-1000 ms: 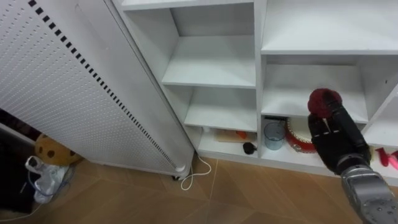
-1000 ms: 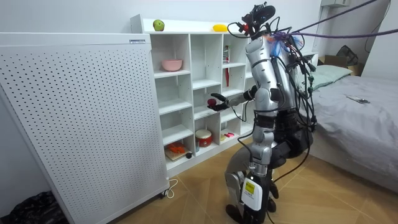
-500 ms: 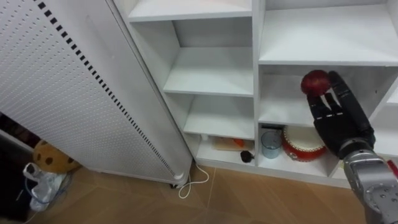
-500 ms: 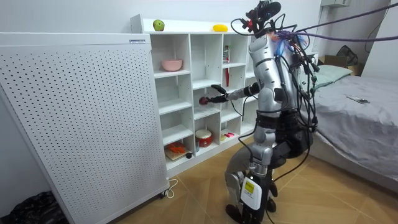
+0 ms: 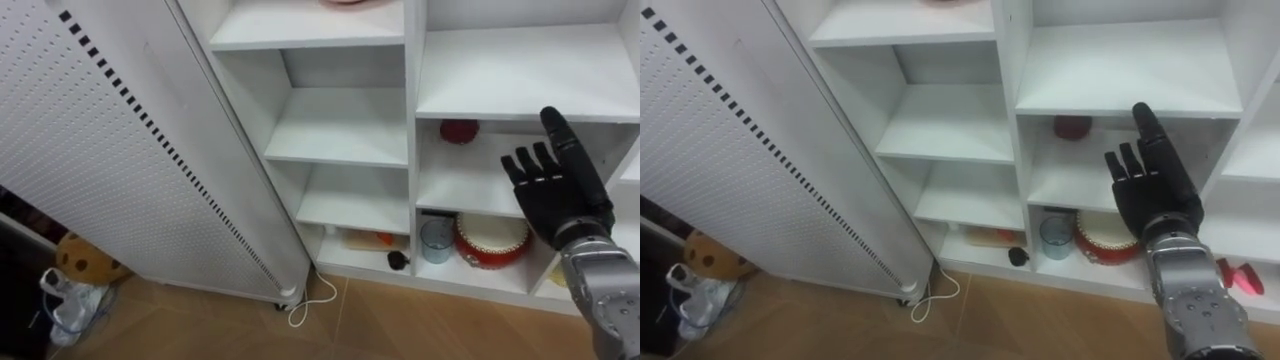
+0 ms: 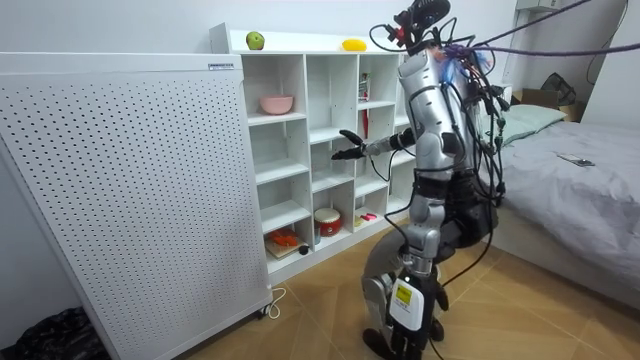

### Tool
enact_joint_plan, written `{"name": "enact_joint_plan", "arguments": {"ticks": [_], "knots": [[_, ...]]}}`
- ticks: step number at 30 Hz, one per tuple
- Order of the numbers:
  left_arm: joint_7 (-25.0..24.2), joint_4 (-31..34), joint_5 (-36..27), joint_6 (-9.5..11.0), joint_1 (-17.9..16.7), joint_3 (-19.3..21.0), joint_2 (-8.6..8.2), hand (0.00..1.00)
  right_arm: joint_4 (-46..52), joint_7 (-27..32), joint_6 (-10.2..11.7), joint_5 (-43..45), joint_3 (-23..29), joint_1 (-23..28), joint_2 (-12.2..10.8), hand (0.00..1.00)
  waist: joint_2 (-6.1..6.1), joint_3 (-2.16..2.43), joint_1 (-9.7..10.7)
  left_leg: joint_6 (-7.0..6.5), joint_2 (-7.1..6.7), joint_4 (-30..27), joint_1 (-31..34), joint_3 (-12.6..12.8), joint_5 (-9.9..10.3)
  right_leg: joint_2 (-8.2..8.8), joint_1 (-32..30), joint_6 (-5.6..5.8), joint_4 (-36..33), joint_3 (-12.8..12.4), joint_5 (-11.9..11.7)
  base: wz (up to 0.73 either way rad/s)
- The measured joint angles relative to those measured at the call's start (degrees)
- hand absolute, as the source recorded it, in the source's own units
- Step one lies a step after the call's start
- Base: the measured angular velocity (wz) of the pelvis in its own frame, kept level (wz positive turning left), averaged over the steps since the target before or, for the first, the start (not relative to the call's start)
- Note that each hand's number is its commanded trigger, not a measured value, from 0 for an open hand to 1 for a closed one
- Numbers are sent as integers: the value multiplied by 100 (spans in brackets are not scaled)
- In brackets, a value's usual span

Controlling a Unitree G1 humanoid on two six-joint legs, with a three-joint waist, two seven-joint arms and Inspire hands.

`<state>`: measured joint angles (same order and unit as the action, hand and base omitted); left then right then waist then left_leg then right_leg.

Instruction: Arrange fruit in the closet

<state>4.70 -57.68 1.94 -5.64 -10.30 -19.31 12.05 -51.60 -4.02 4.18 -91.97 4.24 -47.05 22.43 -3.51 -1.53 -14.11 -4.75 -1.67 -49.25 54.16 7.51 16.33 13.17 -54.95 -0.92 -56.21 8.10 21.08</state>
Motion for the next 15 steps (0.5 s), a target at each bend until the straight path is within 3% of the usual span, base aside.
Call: {"name": "enact_joint_plan", "arguments": {"ticks": [8,13,15], "knots": [[-111,52,16,17,11,9,38,0,-467,-3,-24,15,159,6,0,0,10,-38,49,-7,30,109,-257,4,11,56,344,26,202,192,31,2],[-202,-55,18,16,95,8,79,0,-953,-238,-62,1,154,307,-4,0,-41,-117,52,-6,62,432,-758,-9,18,-39,909,83,605,313,-16,0],[-264,-154,32,18,97,28,80,0,-1159,-336,-133,42,151,571,-5,0,-47,-116,37,-3,99,555,-965,-15,19,-134,1141,126,802,303,-52,-3]]}}
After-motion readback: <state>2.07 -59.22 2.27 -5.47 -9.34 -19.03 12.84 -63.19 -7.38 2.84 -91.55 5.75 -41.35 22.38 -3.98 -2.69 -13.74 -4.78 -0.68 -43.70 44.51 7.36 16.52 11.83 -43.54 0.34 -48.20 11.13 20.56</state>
